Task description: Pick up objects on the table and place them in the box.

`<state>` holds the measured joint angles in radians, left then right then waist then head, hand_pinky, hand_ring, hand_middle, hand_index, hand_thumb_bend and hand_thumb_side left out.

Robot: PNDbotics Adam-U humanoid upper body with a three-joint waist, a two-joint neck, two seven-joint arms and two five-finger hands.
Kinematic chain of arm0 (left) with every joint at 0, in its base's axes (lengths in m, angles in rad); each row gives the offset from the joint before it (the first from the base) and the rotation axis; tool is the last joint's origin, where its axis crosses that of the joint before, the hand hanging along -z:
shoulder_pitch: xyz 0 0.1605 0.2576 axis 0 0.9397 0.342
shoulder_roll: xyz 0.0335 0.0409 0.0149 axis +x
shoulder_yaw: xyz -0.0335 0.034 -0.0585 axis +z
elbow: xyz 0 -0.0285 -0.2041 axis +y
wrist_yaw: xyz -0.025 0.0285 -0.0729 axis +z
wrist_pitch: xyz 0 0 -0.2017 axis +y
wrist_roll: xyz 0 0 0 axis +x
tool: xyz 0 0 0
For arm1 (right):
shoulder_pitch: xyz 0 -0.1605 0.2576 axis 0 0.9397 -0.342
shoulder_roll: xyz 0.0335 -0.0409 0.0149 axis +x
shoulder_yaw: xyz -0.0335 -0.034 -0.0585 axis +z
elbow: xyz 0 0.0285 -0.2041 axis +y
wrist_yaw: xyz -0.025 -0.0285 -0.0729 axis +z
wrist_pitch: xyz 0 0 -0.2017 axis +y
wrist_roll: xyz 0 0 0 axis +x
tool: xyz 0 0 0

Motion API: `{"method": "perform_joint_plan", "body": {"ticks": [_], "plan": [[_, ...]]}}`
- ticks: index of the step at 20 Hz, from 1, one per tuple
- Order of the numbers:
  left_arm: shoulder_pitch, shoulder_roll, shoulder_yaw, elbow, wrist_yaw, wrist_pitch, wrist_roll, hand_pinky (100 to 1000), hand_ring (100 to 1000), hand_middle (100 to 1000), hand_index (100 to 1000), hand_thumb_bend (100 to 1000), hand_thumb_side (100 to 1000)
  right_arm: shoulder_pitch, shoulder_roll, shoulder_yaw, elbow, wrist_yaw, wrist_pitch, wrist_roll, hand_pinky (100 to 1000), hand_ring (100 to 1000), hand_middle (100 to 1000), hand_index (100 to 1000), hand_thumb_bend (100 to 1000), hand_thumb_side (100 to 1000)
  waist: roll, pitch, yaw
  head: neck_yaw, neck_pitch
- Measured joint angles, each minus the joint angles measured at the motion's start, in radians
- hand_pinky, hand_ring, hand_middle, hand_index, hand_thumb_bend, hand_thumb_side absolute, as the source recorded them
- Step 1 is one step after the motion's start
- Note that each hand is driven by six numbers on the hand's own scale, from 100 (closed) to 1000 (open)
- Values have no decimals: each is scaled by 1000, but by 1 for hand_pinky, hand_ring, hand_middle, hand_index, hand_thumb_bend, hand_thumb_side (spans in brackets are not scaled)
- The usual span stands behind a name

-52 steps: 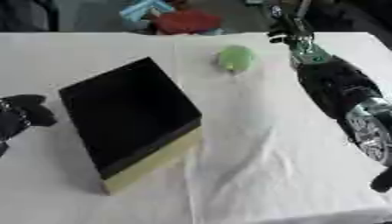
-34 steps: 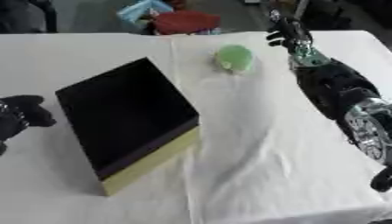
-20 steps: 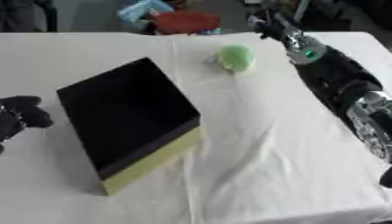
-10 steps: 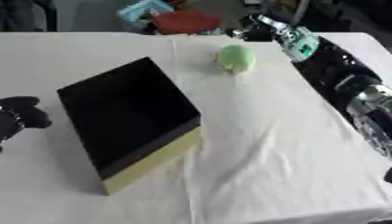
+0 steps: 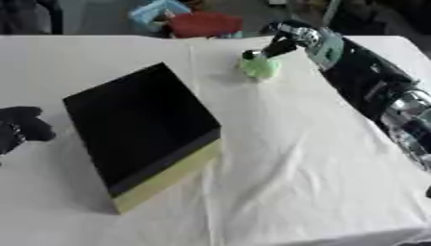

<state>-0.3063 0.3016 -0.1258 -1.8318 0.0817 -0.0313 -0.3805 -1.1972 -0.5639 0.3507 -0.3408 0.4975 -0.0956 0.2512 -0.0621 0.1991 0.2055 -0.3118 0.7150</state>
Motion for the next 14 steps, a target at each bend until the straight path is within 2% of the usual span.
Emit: {"method": "perform_joint_plan", "body": {"ticks": [2,3,5,7,9,11,14], "plan": [[0,0,0,0,0,0,0,740,662,606,807,353,788,0,0,0,0,56,8,0,847,915,998,967,678,618,0,0,1,0,0],[0,0,0,0,0,0,0,740,662,606,807,352,790,0,2,-14,0,123,9,1,848,917,999,969,678,619,2,1,1,0,0],[0,0,0,0,0,0,0,740,662,606,808,352,790,0,14,-87,-10,338,1,9,848,917,997,970,677,620,7,1,0,0,0],[0,0,0,0,0,0,0,740,662,606,808,351,791,1,31,-193,-30,587,-22,23,845,915,992,968,674,620,11,2,-1,0,-3],[0,0,0,0,0,0,0,740,662,606,808,350,792,3,46,-287,-48,781,-47,37,837,908,985,965,664,617,11,4,-1,0,-4],[0,0,0,0,0,0,0,740,662,606,808,350,793,11,58,-352,-60,901,-66,46,820,889,962,949,651,608,12,4,-1,0,-4],[0,0,0,0,0,-1,1,740,662,606,808,348,795,19,67,-404,-67,981,-82,49,803,858,910,928,641,595,14,7,0,0,-4]]}}
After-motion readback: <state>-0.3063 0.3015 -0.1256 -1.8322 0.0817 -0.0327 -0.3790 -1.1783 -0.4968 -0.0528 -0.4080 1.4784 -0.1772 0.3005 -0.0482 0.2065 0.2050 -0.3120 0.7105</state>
